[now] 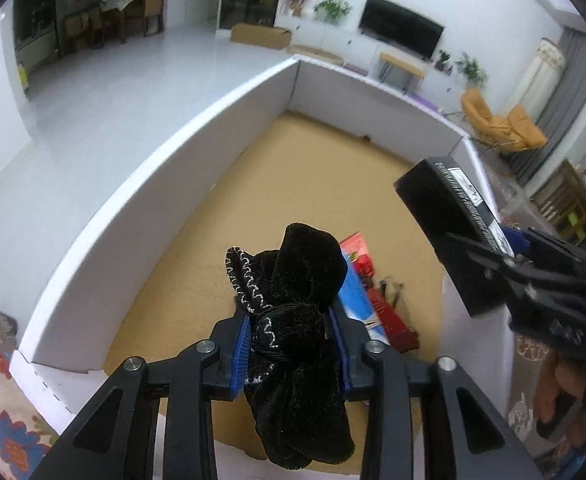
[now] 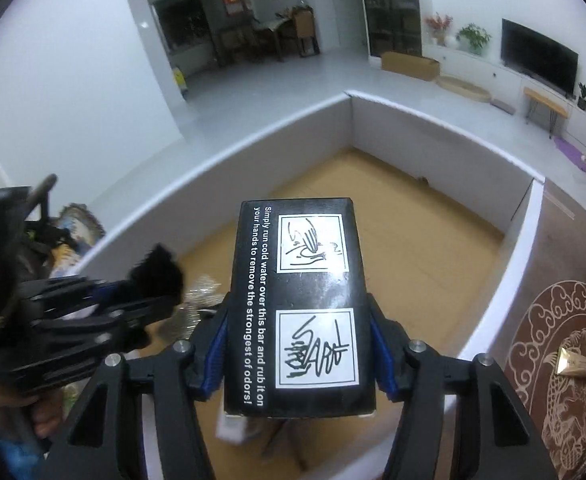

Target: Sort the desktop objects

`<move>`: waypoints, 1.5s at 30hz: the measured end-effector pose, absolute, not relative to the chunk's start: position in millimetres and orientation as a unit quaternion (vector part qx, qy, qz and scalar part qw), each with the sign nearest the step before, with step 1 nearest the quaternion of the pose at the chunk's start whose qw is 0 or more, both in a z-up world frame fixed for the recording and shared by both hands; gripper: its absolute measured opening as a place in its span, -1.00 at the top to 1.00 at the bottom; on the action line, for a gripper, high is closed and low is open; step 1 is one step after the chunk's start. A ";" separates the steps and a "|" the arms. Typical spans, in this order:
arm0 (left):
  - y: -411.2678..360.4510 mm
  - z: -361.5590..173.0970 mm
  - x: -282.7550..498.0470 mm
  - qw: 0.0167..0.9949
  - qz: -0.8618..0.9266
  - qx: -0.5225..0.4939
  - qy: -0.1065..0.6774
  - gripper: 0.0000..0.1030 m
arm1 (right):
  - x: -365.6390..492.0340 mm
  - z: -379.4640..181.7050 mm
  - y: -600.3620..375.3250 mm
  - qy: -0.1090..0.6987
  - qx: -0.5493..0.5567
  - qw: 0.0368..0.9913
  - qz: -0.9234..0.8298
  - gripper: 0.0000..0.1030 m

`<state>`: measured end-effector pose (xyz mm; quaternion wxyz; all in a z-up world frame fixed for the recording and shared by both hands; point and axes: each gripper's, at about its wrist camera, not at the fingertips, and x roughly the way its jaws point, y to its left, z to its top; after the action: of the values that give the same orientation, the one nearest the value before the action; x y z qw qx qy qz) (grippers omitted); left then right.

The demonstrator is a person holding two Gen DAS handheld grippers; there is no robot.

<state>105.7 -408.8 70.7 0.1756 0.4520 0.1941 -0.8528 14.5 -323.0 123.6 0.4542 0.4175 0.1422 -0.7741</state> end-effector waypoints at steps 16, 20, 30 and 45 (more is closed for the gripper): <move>-334.5 111.0 122.6 0.174 -0.899 0.367 0.160 -0.64 | 10.2 116.8 -110.7 0.049 0.358 0.305 -0.881 -1.00; -263.8 137.0 116.0 0.096 -0.925 0.343 0.135 -0.89 | 9.6 75.7 -26.1 0.111 0.382 0.203 -0.894 -1.00; -77.2 62.4 40.6 -0.036 -0.902 0.421 0.091 -1.00 | -15.9 29.5 150.2 0.079 0.443 0.076 -0.890 -1.00; -18.0 -5.6 -24.2 -0.019 -0.889 0.457 -0.009 -1.00 | -22.1 23.7 156.7 0.044 0.454 0.075 -0.887 -1.00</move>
<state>-24.2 -18.0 -5.6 -0.0192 0.4567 -0.0093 -0.8894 -22.1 156.7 23.7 0.0746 0.4544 0.0441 -0.8866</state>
